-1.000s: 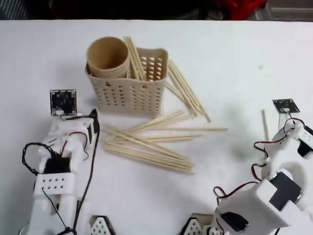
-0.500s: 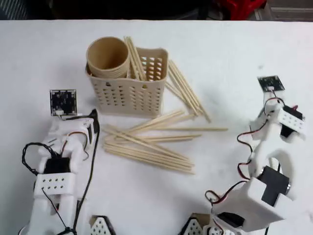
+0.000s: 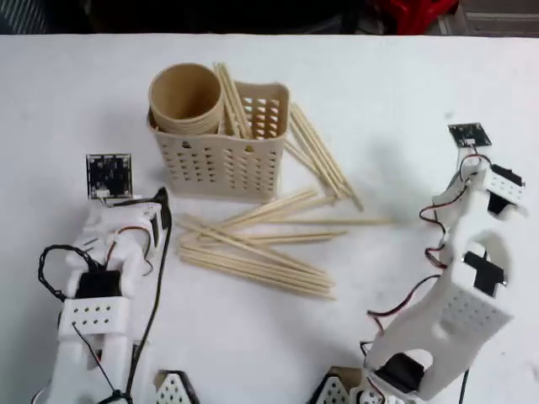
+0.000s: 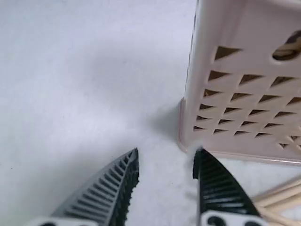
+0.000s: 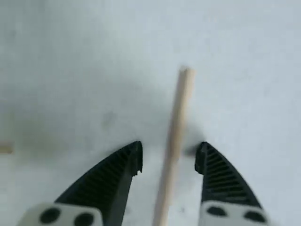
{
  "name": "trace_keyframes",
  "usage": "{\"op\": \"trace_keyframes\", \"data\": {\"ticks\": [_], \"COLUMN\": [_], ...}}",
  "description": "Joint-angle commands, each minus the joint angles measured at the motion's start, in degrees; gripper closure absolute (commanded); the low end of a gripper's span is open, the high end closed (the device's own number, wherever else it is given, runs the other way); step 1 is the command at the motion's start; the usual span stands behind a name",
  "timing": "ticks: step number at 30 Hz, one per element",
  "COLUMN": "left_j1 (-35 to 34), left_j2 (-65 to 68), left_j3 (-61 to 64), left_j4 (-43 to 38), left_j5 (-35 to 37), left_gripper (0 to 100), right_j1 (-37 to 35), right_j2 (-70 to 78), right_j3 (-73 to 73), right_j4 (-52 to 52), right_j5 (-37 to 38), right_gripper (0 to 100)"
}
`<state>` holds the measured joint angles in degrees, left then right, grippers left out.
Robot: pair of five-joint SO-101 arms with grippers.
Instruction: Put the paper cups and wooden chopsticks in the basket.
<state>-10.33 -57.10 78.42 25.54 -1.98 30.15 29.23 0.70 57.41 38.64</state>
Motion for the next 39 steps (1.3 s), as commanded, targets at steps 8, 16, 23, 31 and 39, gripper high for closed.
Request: {"op": "trace_keyframes", "data": {"ticks": [8,16,23,31,39], "left_j1": [0.40,0.40,0.40,0.40,0.40], "left_j2": [-1.10,-1.10,-1.10,-1.10,-1.10], "left_j3": [-0.18,-0.18,-0.18,-0.18,-0.26], "left_j4": [-1.32,-1.32,-1.32,-1.32,-1.32], "left_j5": [-0.70,-0.70,-0.70,-0.70,-0.70], "left_gripper": [80,80,80,80,80], "right_j1": [4.44,2.24,-8.13,-31.60,-48.75], "right_j2": [3.21,-17.27,-43.03,-60.44,-53.58], "right_j3": [-12.04,-15.74,-15.82,-17.85,-28.13], "right_j4": [11.12,24.13,25.01,16.31,2.42], "right_j5": [-0.18,-4.57,-17.41,-33.14,-39.47], "right_gripper": [98.1,98.1,98.2,98.2,98.2]}}
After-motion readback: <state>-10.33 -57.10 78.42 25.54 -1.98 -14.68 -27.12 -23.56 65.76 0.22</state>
